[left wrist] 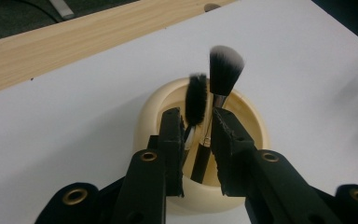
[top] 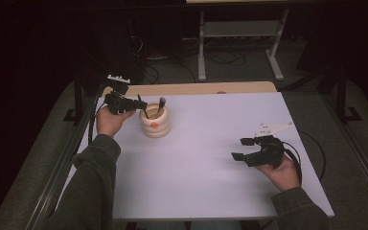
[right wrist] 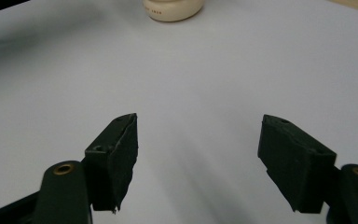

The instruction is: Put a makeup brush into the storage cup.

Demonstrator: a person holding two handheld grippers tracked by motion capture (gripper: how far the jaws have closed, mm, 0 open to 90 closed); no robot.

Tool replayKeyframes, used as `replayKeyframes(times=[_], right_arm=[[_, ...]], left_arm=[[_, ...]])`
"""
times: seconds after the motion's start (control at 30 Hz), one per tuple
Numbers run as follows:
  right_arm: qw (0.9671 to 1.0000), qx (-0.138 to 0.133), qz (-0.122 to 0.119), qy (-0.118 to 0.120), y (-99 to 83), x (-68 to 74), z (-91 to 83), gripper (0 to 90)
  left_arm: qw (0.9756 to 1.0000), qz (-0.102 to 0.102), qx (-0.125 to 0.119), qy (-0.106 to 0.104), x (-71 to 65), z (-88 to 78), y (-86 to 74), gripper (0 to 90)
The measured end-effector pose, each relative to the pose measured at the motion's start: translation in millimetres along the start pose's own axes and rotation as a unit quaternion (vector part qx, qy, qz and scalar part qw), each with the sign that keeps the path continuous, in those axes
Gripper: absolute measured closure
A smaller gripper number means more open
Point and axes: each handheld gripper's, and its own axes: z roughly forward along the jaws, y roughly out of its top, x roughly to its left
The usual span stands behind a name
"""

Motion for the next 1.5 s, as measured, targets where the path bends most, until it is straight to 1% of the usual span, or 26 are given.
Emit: replayKeyframes(times=[0.07,0.1,0.13,0.23,0.4,0.5,0.53,0.57,0.63,0.7,0.8,0.9,0.97,1.0,1.07,1.1,1.13,1.23,1.3,1.47,1.5], right_arm=[[1.0000,-0.001,-0.001,0.000,0.1,0.5,0.3,27.5],[1.0000,-0.002,-0.001,0.000,0.2,0.7,0.4,27.5],[1.0000,-0.001,-0.002,-0.001,0.2,0.6,0.4,27.5],[1.0000,-0.002,0.000,-0.001,0.3,0.6,0.1,27.5],[1.0000,-0.004,-0.002,-0.004,0.3,0.4,-0.3,27.5],[1.0000,-0.005,-0.001,-0.004,0.4,0.1,-0.4,27.4],[1.0000,-0.005,-0.001,-0.005,0.5,-0.1,-0.5,27.4],[1.0000,-0.005,0.000,-0.005,0.5,-0.1,-0.7,27.3],[1.0000,-0.006,-0.001,-0.007,0.3,-0.4,-1.0,27.2],[0.9999,-0.008,-0.002,-0.007,0.1,-1.3,-1.6,27.0],[0.9999,-0.007,0.003,-0.010,0.0,-1.6,-2.3,26.7],[0.9999,-0.008,0.003,-0.014,-0.3,-2.2,-2.8,26.0],[0.9998,-0.008,0.003,-0.016,-0.4,-2.2,-3.0,25.9],[0.9998,-0.008,0.004,-0.018,-0.4,-1.9,-3.1,25.9],[0.9998,-0.006,0.006,-0.020,-0.4,-1.2,-3.4,25.7],[0.9998,-0.006,0.001,-0.021,-0.4,-1.4,-3.6,25.7],[0.9998,-0.006,0.002,-0.021,-0.2,-1.3,-3.9,25.7],[0.9997,-0.007,0.004,-0.024,0.0,-1.8,-4.0,25.7],[0.9997,-0.006,0.003,-0.024,-0.1,-1.8,-3.9,25.7],[0.9996,-0.006,0.004,-0.026,-0.2,-2.4,-4.0,25.6],[0.9996,-0.006,0.004,-0.026,-0.2,-2.4,-4.0,25.5]], left_arm=[[1.0000,0.003,0.001,0.002,0.9,-1.8,-1.4,69.2],[1.0000,0.000,-0.004,0.002,0.6,-2.4,-2.3,67.2],[1.0000,0.003,-0.002,0.003,1.4,-4.0,-3.0,66.8],[1.0000,0.000,-0.002,0.006,2.3,-6.6,-5.8,63.3],[1.0000,-0.003,-0.003,0.007,2.3,-8.5,-11.0,60.2],[1.0000,-0.003,-0.004,0.004,1.5,-11.0,-15.7,59.4],[1.0000,0.001,-0.001,0.006,1.6,-12.2,-16.1,59.2],[1.0000,-0.002,-0.004,0.004,0.8,-12.9,-16.7,58.7],[1.0000,0.004,0.000,0.004,0.7,-14.8,-17.5,58.3],[1.0000,0.002,-0.005,0.001,-0.7,-15.3,-18.1,57.5],[1.0000,0.006,-0.003,0.001,-2.4,-16.8,-19.5,56.3],[1.0000,0.006,-0.007,-0.002,-5.3,-17.0,-22.3,55.1],[0.9999,0.013,-0.003,-0.002,-7.2,-16.8,-25.1,54.6],[0.9999,0.009,-0.004,-0.003,-8.0,-16.2,-26.0,54.4],[0.9999,0.010,-0.005,-0.005,-9.0,-16.6,-28.4,53.7],[0.9999,0.009,-0.006,-0.006,-9.7,-16.8,-29.6,53.6],[0.9999,0.014,-0.004,-0.005,-10.1,-17.2,-30.5,53.5],[0.9999,0.013,-0.007,-0.006,-11.3,-18.0,-32.2,53.2],[0.9998,0.017,-0.005,-0.006,-11.2,-19.0,-33.2,53.1],[0.9998,0.012,-0.010,-0.010,-13.1,-18.7,-36.3,52.8],[0.9998,0.016,-0.007,-0.011,-12.9,-18.7,-36.5,52.6]])
